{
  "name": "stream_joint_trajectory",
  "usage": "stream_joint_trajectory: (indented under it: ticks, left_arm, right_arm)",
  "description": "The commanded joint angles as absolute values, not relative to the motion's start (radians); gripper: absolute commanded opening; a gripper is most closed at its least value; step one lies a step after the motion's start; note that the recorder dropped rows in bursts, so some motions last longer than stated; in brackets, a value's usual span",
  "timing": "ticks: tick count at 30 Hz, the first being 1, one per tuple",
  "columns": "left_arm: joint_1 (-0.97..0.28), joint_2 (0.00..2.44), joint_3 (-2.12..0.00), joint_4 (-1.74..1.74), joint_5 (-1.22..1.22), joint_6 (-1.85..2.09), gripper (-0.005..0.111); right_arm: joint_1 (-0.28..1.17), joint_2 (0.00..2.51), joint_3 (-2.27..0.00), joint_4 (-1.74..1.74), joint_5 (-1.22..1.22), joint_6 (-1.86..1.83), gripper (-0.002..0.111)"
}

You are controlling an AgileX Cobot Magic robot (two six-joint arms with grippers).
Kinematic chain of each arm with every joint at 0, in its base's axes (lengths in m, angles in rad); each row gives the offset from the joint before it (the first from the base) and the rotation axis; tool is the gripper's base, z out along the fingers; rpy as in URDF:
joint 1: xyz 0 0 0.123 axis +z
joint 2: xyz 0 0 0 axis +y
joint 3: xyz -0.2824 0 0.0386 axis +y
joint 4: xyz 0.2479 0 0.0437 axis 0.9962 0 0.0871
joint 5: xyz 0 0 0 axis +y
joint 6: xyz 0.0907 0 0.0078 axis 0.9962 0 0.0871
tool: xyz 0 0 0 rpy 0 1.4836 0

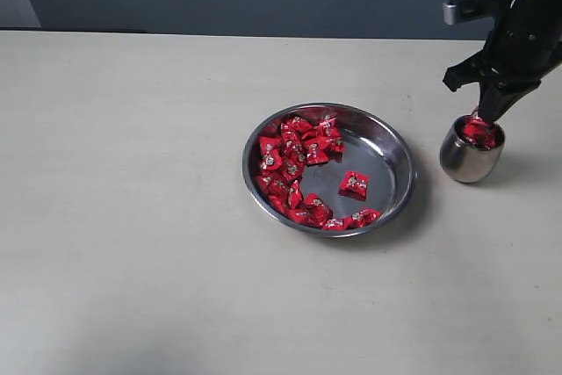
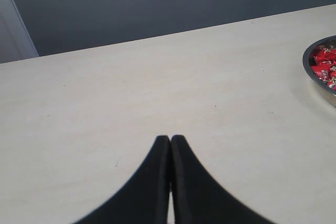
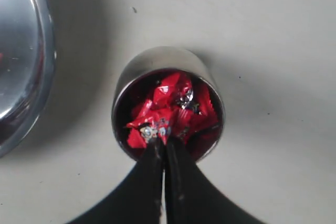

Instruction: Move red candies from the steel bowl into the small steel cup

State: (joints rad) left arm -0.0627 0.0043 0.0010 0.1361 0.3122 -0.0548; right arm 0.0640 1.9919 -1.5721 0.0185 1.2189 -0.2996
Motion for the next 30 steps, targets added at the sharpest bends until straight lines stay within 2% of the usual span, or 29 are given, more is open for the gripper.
stream_joint_trajectory:
  ticks: [1, 15, 17, 20, 22, 30]
  left_arm:
    - [-0.073, 0.0, 0.0, 0.136, 0.309, -0.06, 0.0]
    - [-0.073, 0.0, 0.0, 0.136, 0.309, -0.06, 0.0]
    - [-0.073, 0.0, 0.0, 0.136, 0.309, -0.06, 0.0]
    - [-0.073, 0.0, 0.0, 0.136, 0.309, -0.06, 0.0]
    - [-0.073, 0.0, 0.0, 0.136, 0.309, -0.06, 0.0]
    - [-0.073, 0.0, 0.0, 0.136, 0.309, -0.06, 0.0]
  right_arm:
    - [0.058, 2.019, -1.57, 0.009, 1.218, -0.297, -0.001]
    - [0.058, 2.039, -1.57, 0.011, 1.197, -0.295, 0.0]
    - [0.058, 2.039, -1.57, 0.018, 1.202, -0.295, 0.006]
    - [0.058, 2.039, -1.57, 0.027, 1.219, -0.295, 0.024]
    - [0.058, 2.039, -1.57, 0.027, 1.219, -0.295, 0.03]
    - [0.058, 2.035, -1.57, 0.027, 1.186, -0.29, 0.03]
